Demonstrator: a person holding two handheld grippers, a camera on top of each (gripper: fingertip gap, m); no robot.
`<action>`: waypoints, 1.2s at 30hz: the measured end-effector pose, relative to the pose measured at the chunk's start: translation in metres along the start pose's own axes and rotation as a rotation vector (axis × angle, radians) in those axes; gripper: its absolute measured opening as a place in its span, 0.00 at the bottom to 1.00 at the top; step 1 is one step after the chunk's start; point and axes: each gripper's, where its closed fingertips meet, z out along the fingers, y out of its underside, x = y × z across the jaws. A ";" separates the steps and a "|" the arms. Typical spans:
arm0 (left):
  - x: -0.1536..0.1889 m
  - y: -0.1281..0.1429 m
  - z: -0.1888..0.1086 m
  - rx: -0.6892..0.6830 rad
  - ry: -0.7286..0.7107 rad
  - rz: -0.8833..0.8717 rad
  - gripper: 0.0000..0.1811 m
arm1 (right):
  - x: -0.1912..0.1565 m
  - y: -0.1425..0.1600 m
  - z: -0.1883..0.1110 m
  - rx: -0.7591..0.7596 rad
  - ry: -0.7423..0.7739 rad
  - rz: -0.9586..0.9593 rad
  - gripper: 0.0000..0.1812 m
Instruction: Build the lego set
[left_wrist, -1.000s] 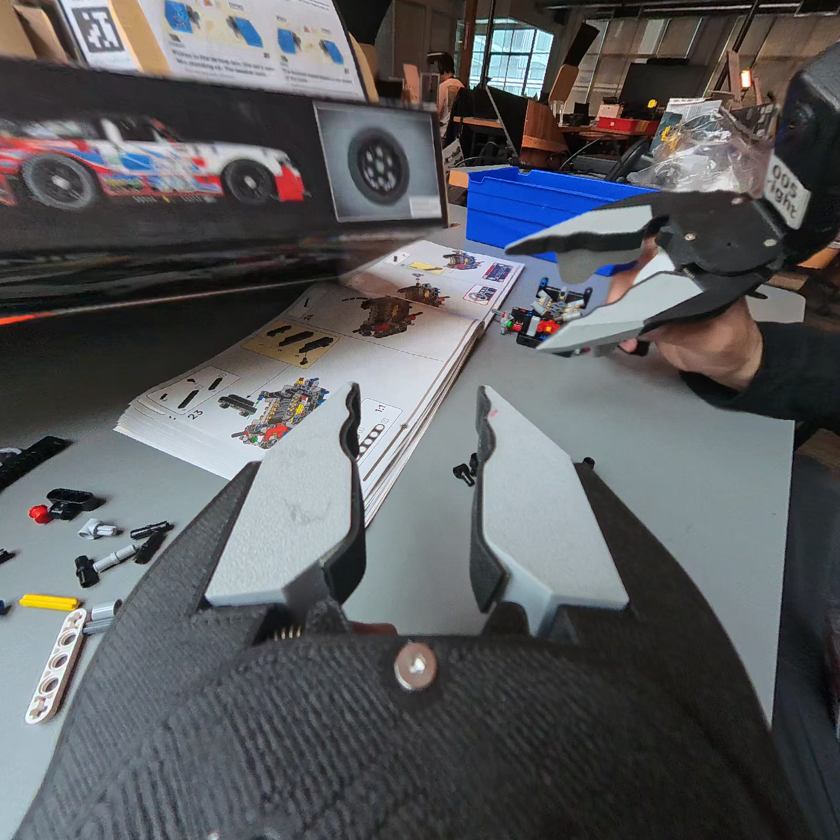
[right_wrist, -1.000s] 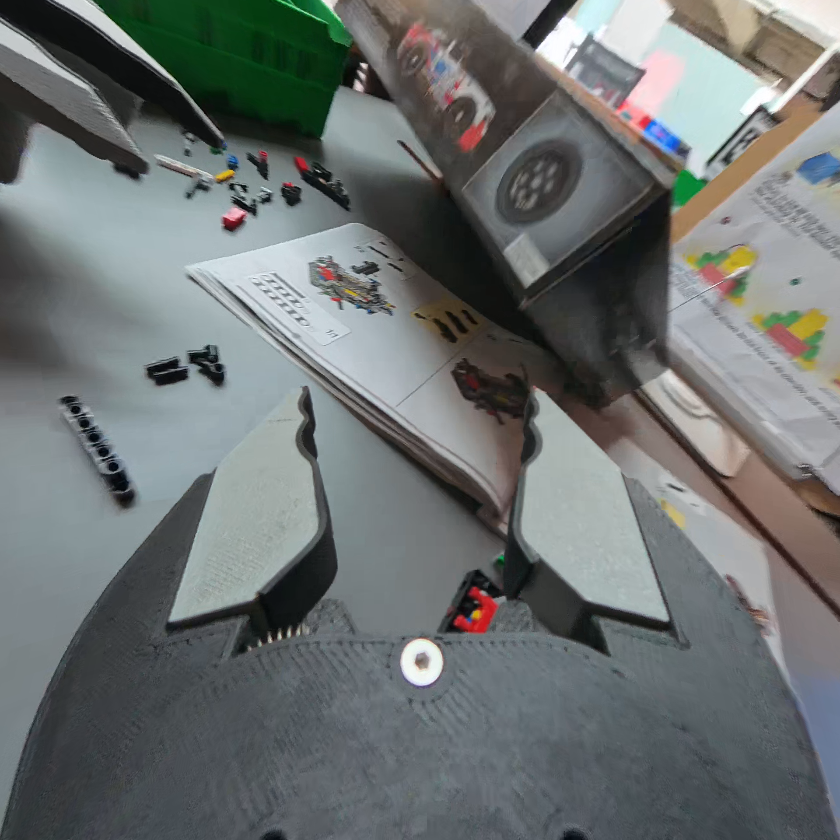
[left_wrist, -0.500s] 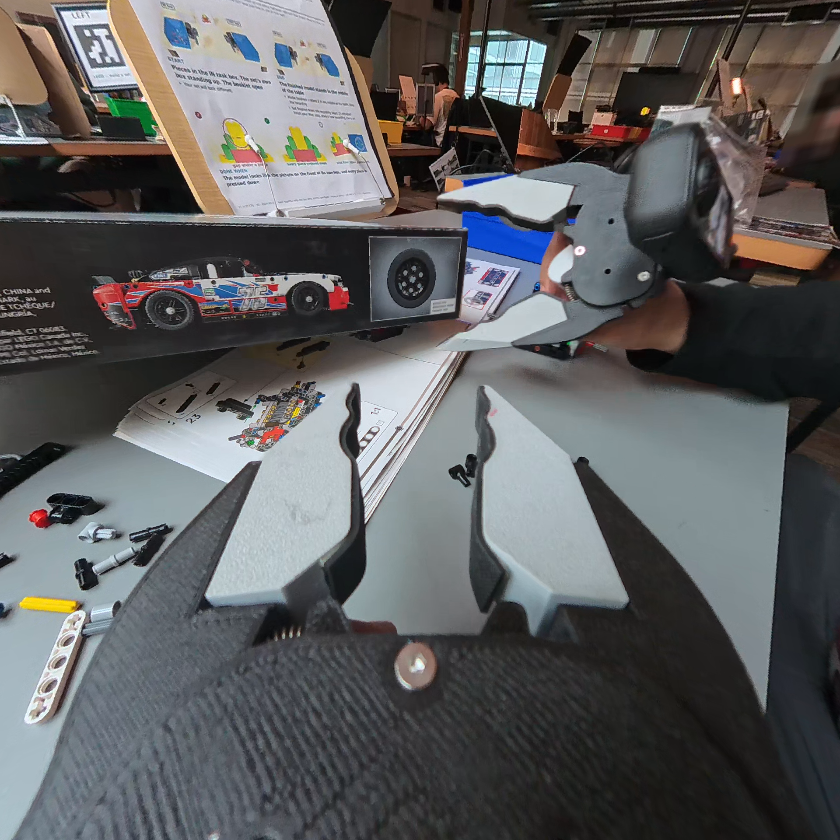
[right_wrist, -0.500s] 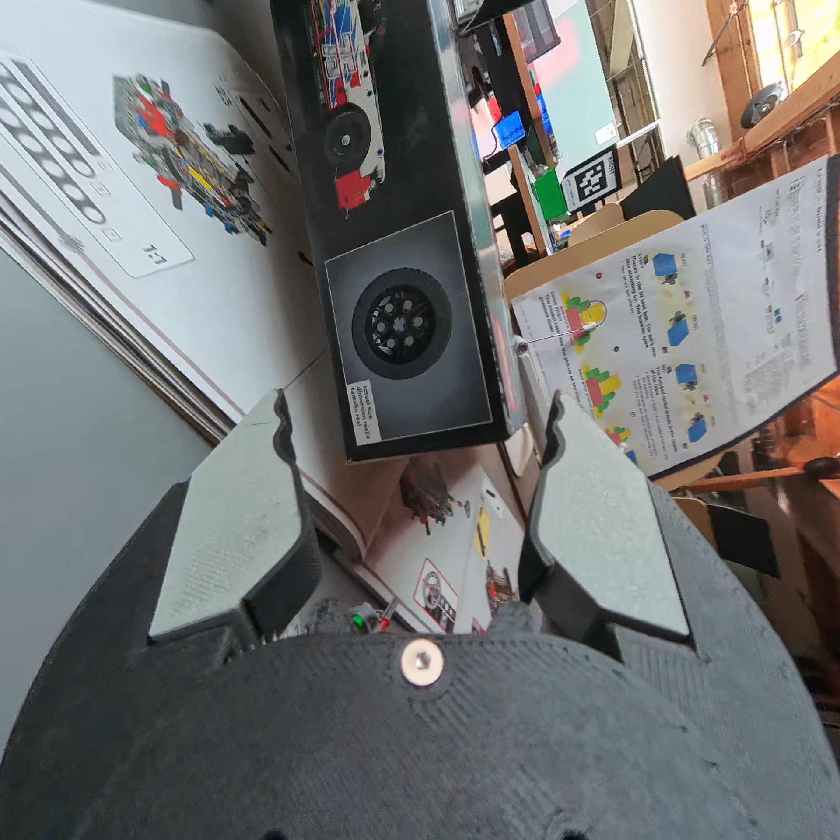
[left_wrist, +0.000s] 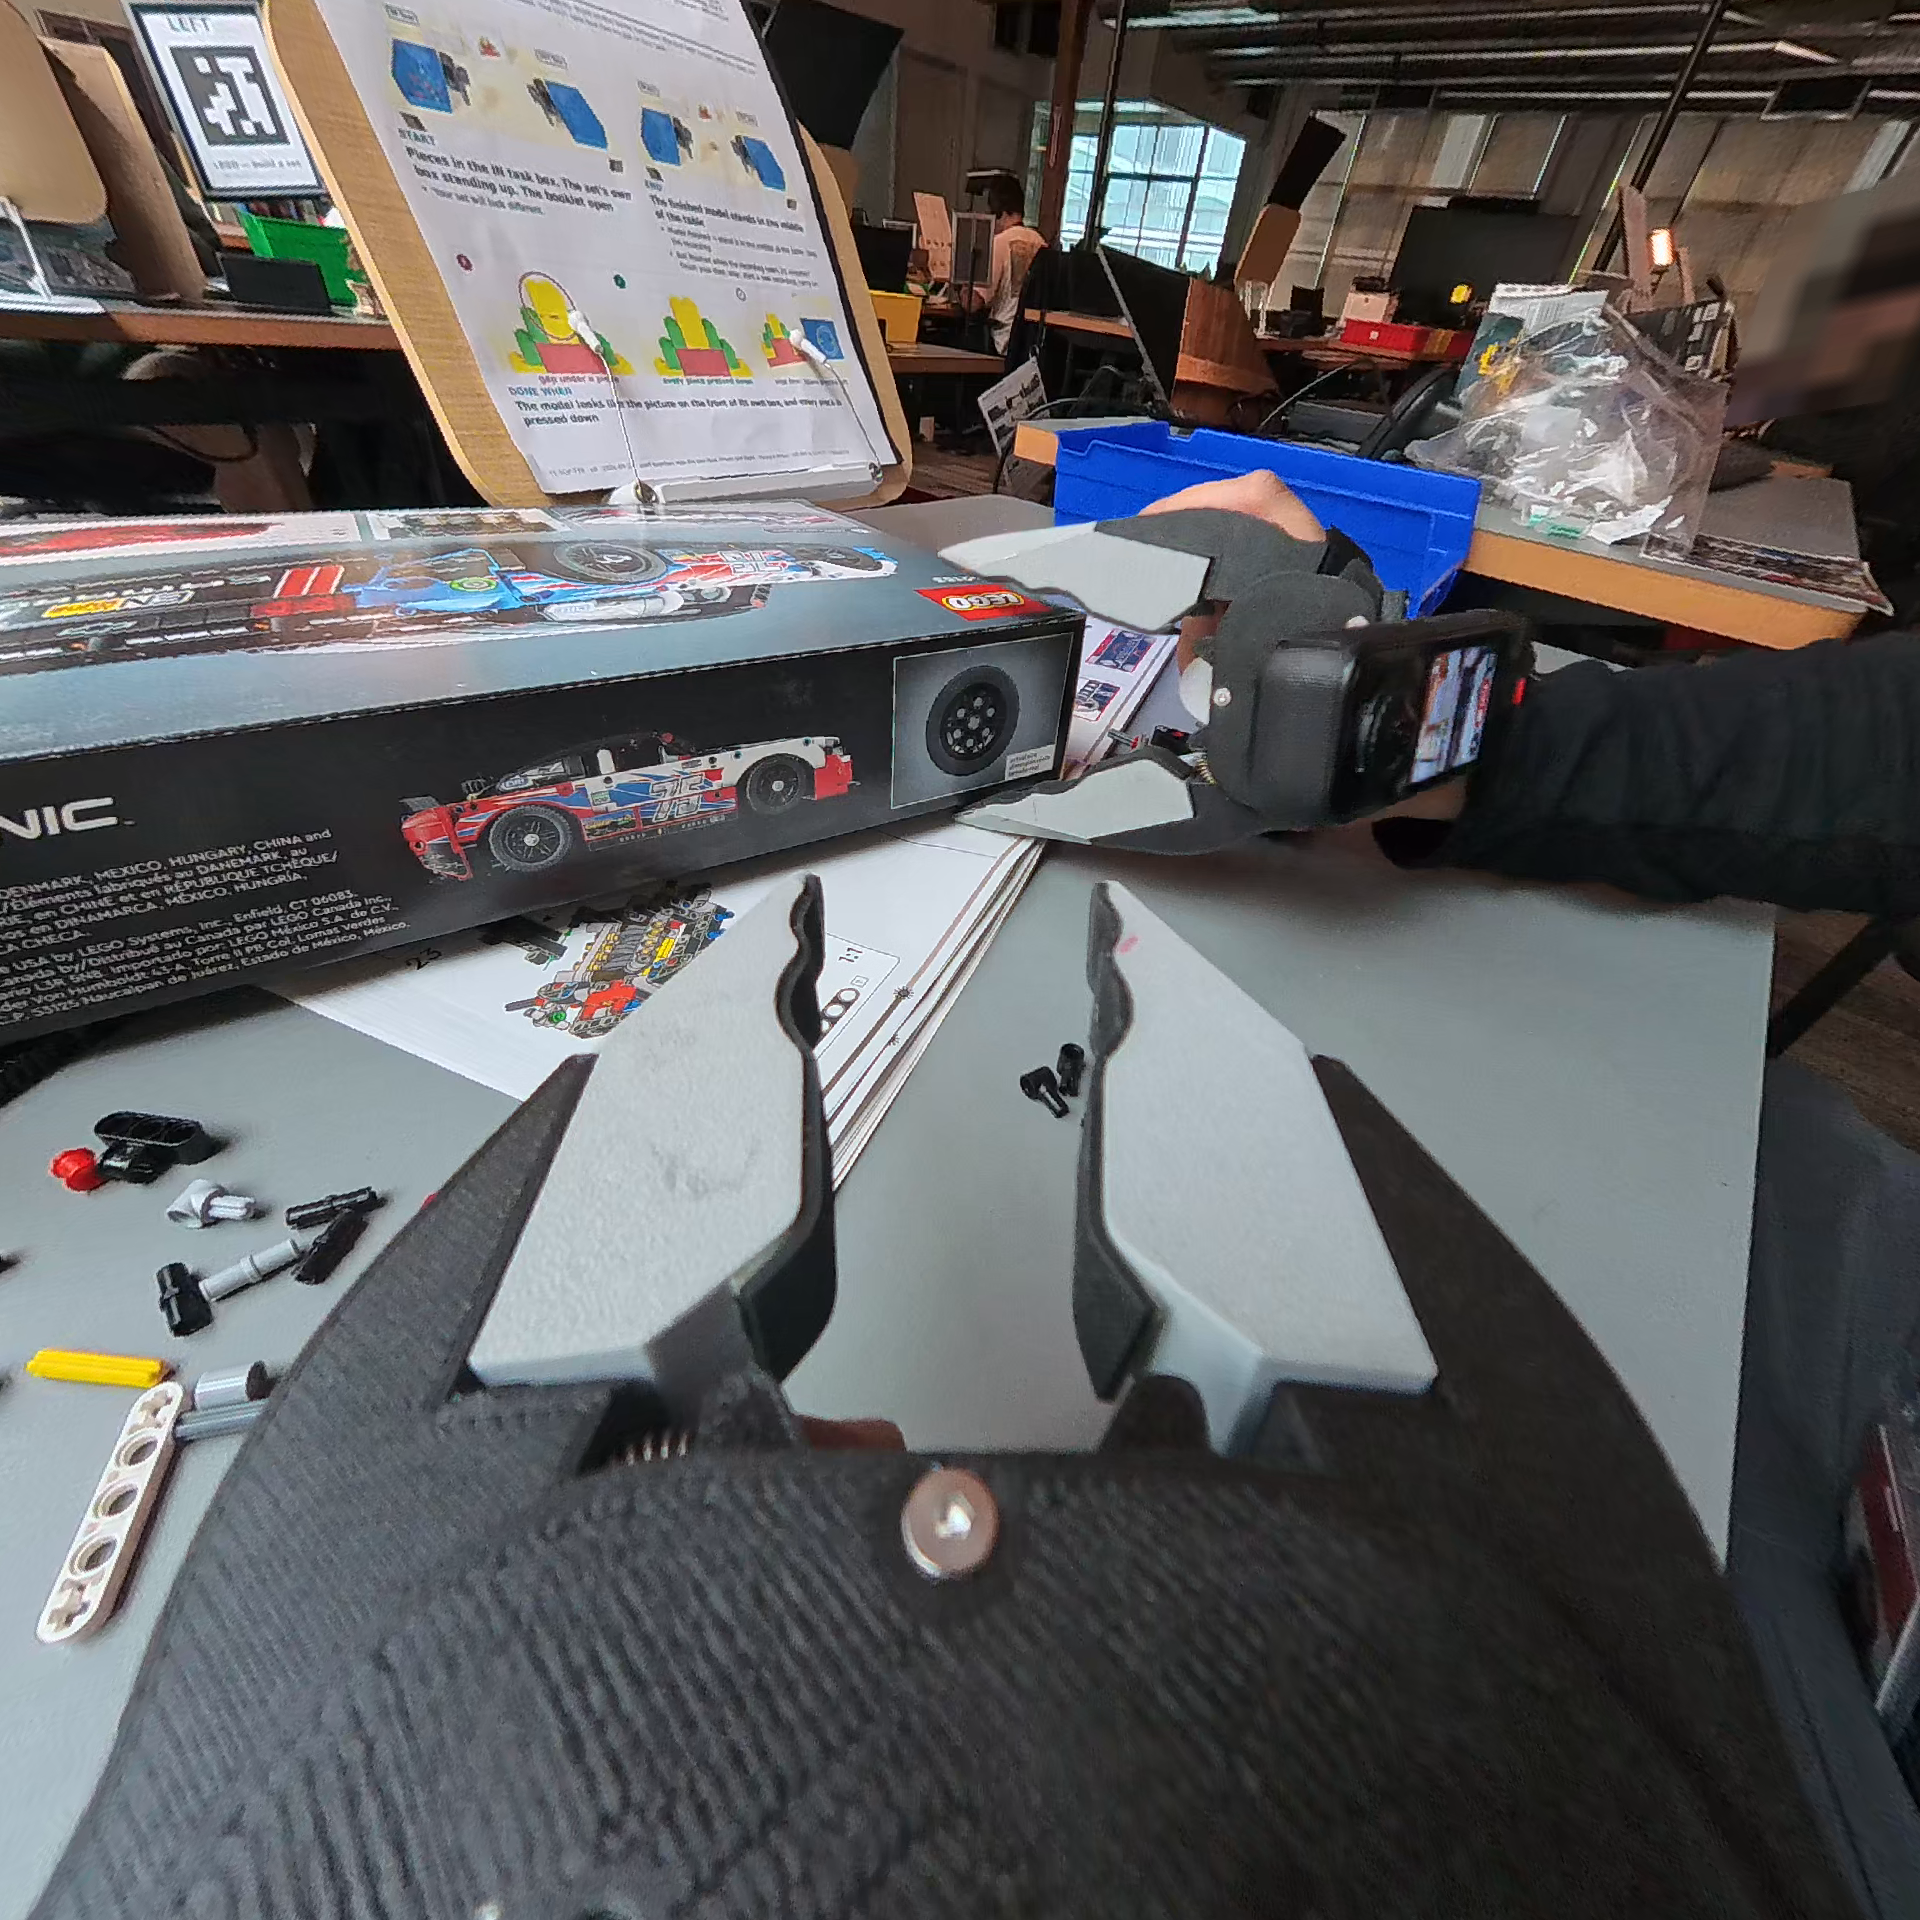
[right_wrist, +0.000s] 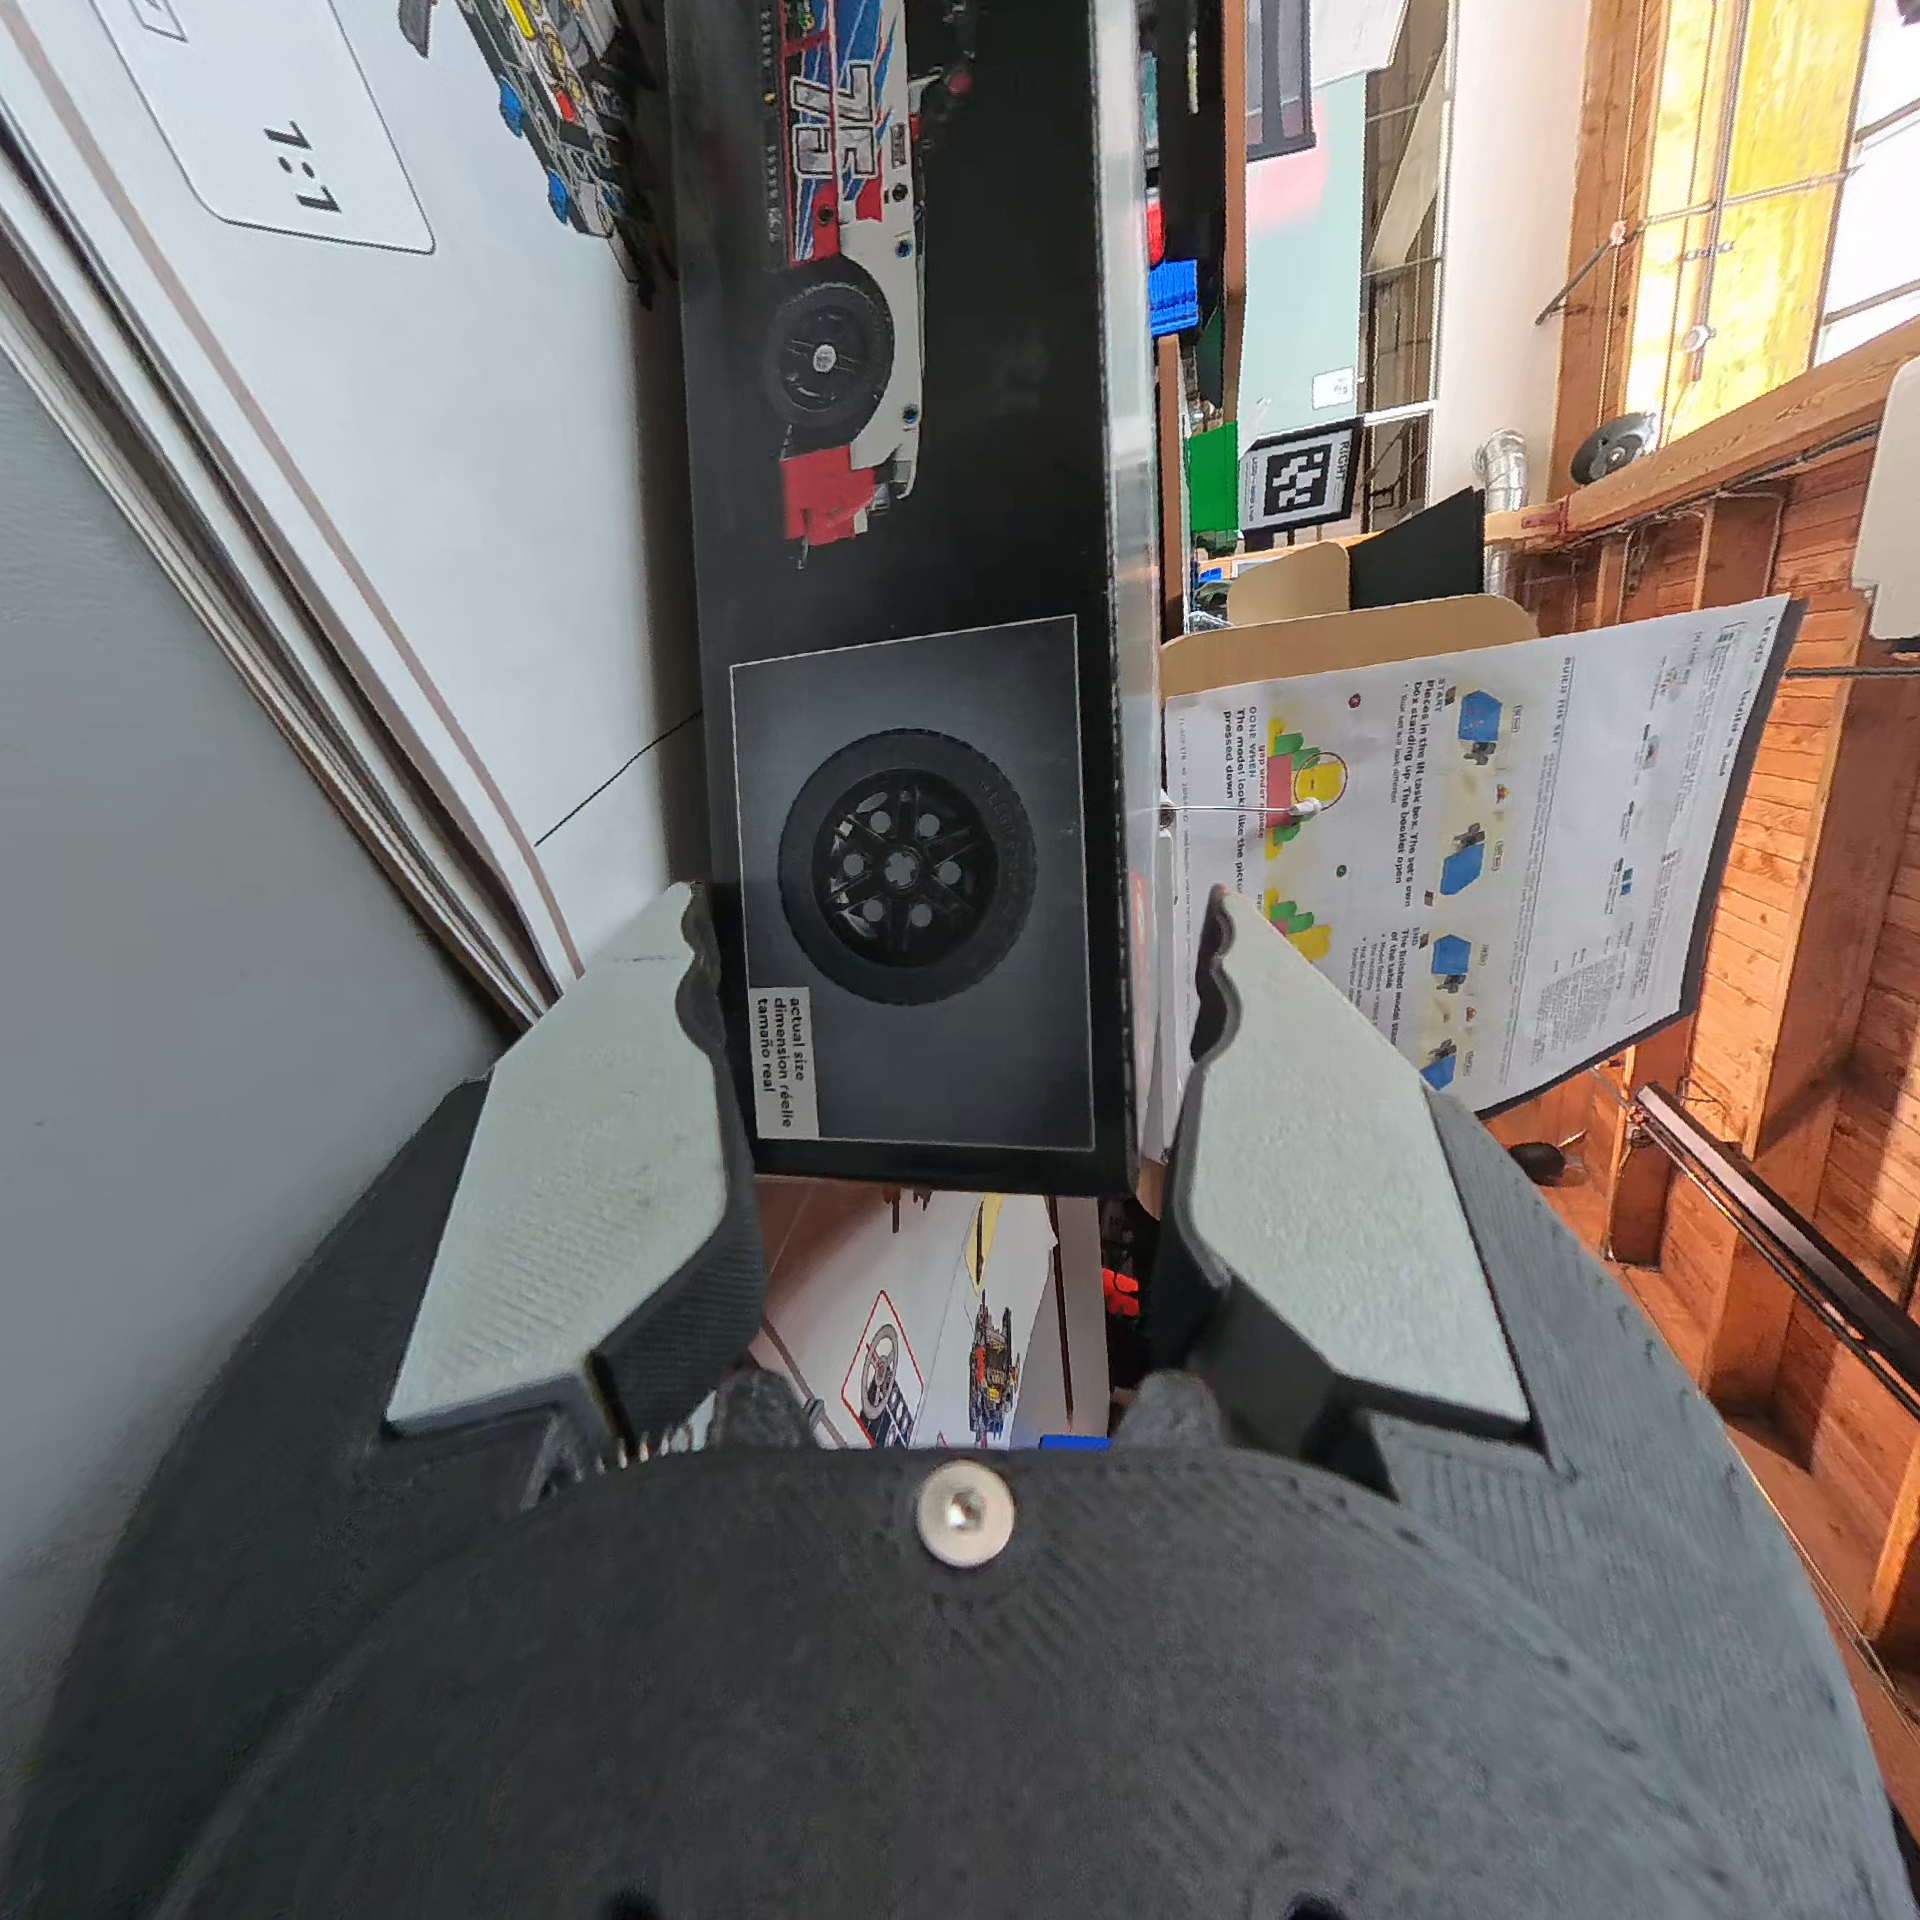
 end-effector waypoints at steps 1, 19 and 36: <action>0.000 0.000 0.000 -0.001 0.000 -0.003 0.27 | -0.002 0.000 0.000 0.002 -0.010 -0.007 0.49; -0.010 -0.004 0.005 -0.051 -0.079 0.072 0.44 | 0.015 -0.007 -0.008 0.051 -0.018 -0.114 0.43; -0.119 -0.066 0.114 -0.563 -0.344 1.201 0.58 | 0.085 -0.001 -0.020 0.105 -0.302 0.111 0.43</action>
